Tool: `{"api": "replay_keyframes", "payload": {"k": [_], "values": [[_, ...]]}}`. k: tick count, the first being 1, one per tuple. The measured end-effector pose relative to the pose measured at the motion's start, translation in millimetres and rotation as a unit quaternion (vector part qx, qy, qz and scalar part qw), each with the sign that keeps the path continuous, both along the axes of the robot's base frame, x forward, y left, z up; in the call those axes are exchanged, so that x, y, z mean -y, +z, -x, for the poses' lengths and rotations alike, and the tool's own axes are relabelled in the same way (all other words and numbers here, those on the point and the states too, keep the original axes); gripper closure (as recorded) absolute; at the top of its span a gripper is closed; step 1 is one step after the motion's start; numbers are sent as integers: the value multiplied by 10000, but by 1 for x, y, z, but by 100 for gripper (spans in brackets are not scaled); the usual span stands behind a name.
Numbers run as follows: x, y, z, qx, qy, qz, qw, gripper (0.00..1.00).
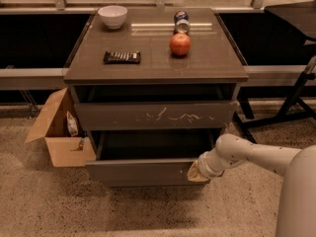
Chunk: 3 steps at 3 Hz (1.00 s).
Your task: Close middle drawer
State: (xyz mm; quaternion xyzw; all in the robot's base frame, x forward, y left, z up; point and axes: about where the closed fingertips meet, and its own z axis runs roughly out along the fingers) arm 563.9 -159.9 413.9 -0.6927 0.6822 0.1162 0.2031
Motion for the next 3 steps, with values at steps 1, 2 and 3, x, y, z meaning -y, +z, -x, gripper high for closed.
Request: {"api": "replay_keyframes", "payload": {"k": [1,2,3], "values": [[0,0,0,-2,8,-18,10000,28],[-1,-1,0,-6,28,-67,10000,3],[2,1,-3,55,1,-157,9999,0]]}}
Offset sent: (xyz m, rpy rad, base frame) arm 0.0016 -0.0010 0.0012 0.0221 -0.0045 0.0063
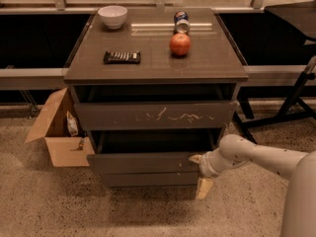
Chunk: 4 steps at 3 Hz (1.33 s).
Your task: Close middle drawer
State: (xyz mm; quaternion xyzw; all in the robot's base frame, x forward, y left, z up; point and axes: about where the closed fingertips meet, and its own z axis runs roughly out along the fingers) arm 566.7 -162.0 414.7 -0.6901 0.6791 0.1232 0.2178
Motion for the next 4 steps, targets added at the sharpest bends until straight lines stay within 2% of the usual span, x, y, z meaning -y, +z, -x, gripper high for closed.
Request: {"api": "replay_keyframes", "payload": {"k": [1,3,4], "values": [[9,-1,-10,11,-38,-98,9999,0],[33,-1,-55,57,-126,-194,9997,0],[36,3,-61,102,-114,-207,9997,0]]}}
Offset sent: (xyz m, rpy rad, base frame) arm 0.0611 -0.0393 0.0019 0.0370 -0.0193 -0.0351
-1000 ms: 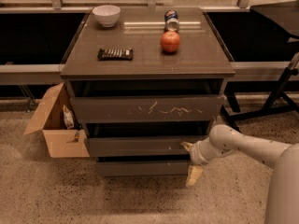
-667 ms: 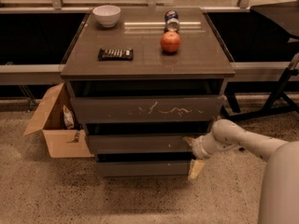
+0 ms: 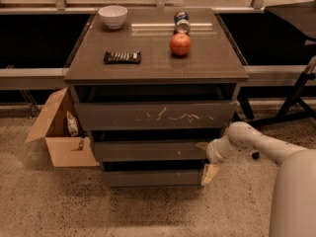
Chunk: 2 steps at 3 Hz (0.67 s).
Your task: Close middle drawer
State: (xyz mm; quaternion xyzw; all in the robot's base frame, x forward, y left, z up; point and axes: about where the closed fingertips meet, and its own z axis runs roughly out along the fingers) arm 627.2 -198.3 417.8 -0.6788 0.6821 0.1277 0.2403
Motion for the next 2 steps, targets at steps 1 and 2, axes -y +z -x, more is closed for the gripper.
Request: {"api": "replay_keyframes", "payload": {"k": [1,2], "values": [[-1,2,5,1,27,-22,10000,0],[-13,31,40,13,422,-339,9985,0]]}}
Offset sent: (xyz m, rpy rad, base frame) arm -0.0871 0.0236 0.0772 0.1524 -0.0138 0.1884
